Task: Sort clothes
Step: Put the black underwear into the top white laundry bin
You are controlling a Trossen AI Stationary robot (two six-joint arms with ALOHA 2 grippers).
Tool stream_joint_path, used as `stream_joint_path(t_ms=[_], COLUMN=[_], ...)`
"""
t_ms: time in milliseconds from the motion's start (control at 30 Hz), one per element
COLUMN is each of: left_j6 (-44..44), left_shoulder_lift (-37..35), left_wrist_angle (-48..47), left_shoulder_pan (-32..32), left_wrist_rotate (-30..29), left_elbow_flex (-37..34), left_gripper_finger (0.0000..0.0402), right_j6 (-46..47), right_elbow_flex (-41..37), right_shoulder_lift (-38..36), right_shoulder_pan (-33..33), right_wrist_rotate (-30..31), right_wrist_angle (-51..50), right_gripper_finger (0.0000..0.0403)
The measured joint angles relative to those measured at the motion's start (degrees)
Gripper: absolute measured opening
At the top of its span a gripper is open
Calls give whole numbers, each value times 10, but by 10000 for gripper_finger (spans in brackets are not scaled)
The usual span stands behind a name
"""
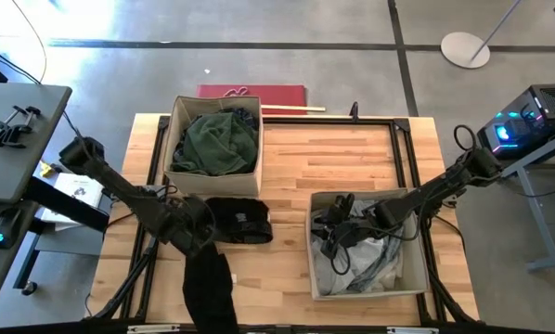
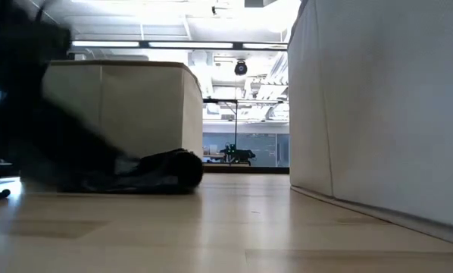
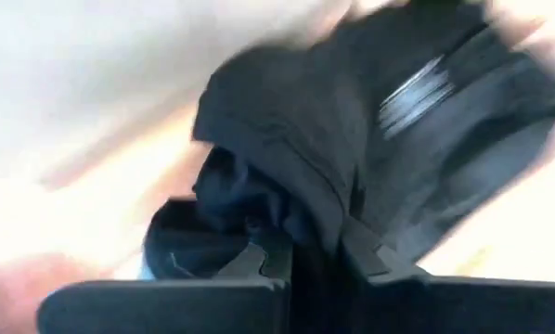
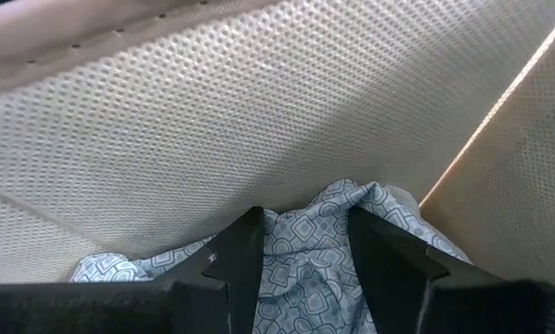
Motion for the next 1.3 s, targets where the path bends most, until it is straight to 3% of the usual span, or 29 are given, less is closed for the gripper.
stream_joint_path(t_ms=[100, 200, 400, 500, 567, 667, 767, 967, 1167, 1300], left_j6=[85, 234, 700, 896, 942, 962, 894, 758, 678, 676], left_shoulder_lift=[-30, -53, -79, -87, -96, -100, -99, -84, -27, 25], left_wrist_angle=[-17, -2, 163, 216, 234, 189, 128, 102, 179, 266], left_shoulder_pan=[-5, -7, 10, 65, 120, 210, 292, 447, 605, 674], left_wrist_rotate=[-129, -276, -564, -584, -582, -589, -528, -217, 59, 135], left_elbow_flex=[99, 192, 326, 365, 370, 365, 337, 221, 85, 31], left_gripper_finger=[8, 5, 10, 10, 10, 9, 9, 8, 8, 15], right_j6=[1, 1, 1, 0, -2, -3, -3, -3, -14, -14], right_elbow_flex=[0, 0, 0, 0, 0, 0, 0, 0, 0, 0], right_shoulder_lift=[0, 0, 0, 0, 0, 0, 0, 0, 0, 0], right_shoulder_pan=[0, 0, 0, 0, 0, 0, 0, 0, 0, 0], right_wrist_rotate=[0, 0, 0, 0, 0, 0, 0, 0, 0, 0], right_wrist_angle=[0, 0, 0, 0, 0, 0, 0, 0, 0, 0], right_gripper_finger=[151, 151, 151, 151, 151, 151, 151, 151, 151, 151])
